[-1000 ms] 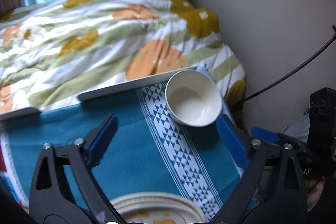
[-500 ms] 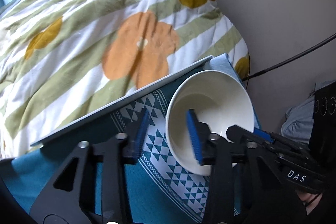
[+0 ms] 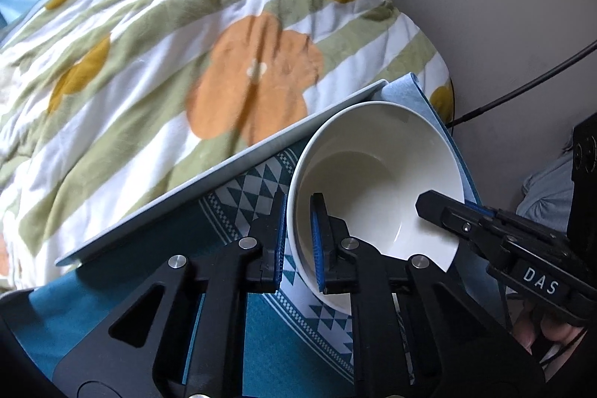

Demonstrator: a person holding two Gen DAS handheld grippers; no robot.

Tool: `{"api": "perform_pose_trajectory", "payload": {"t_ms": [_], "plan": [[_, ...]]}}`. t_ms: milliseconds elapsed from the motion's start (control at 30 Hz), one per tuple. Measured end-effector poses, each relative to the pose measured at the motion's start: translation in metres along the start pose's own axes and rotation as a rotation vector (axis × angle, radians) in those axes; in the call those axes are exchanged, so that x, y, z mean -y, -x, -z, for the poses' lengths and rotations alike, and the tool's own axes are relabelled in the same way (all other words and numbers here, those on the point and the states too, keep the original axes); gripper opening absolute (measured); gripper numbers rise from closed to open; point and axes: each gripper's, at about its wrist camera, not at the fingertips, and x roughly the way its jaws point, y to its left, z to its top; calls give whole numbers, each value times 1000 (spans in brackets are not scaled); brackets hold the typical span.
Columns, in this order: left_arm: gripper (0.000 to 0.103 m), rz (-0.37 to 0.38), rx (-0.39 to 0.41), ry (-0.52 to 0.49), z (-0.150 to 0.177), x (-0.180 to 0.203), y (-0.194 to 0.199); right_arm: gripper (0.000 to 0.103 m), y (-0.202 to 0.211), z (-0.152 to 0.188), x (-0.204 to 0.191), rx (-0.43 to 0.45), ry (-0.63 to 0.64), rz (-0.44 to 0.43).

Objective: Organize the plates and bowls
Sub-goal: 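Carry the small white bowl with both tools toward the cream bowl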

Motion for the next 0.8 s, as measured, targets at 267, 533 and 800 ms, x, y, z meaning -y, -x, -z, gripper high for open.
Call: {"api": "perform_pose_trajectory", "payload": {"t_ms": [267, 533, 800], "plan": [[11, -55, 57, 85, 16, 6, 46, 15, 26, 1, -27, 2, 128, 0], [11, -113, 199, 270, 72, 10, 145, 15, 83, 19, -82, -24, 351, -70], [11, -233, 288, 491, 177, -16, 229, 15, 113, 85, -162, -91, 614, -199]]}}
